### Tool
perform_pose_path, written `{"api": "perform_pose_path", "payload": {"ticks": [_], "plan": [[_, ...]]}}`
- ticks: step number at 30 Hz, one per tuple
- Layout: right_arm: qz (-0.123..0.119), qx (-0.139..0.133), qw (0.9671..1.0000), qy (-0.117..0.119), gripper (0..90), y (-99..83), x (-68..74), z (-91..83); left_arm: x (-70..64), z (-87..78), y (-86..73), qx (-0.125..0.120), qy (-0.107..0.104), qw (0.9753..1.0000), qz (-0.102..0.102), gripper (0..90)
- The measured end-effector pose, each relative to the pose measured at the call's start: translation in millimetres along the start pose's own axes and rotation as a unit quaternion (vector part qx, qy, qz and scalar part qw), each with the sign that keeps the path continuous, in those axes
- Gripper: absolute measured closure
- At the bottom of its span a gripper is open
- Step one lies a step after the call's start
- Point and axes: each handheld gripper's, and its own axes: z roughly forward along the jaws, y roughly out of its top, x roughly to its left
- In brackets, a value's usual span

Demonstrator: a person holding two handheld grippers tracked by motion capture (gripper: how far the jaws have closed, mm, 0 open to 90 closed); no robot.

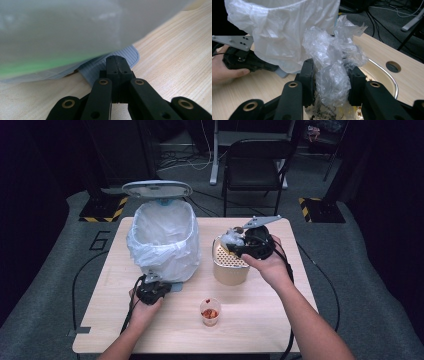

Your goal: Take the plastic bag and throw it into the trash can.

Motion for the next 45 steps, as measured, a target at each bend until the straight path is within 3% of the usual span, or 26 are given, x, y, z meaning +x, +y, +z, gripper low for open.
{"api": "perform_pose_path", "payload": {"ticks": [16,19,20,22,28,45], "plan": [[-0.034,-0.007,0.999,0.027,64.6,43.7,21.6,20.5,0.9,0.5,0.0,-0.002,-0.001,1.0,0.0,90.0],[-0.037,-0.01,0.9988,0.032,64.6,50.8,26.7,25.3,-1.2,1.3,-0.6,-0.005,-0.004,0.9999,-0.015,90.0],[-0.041,-0.013,0.9984,0.036,64.5,55.8,30.2,30.0,0.9,0.1,0.3,0.001,-0.002,1.0,0.002,90.0],[-0.039,-0.013,0.9984,0.038,64.6,57.3,31.6,31.5,1.1,0.4,0.3,-0.001,0.0,1.0,0.004,90.0],[-0.052,-0.011,0.9973,0.05,64.4,68.7,40.0,44.4,1.4,-0.2,0.5,0.001,0.001,1.0,0.005,90.0],[-0.055,-0.029,0.9956,0.069,64.2,94.5,58.4,76.9,1.4,0.1,0.1,-0.001,-0.002,1.0,0.002,90.0]]}}
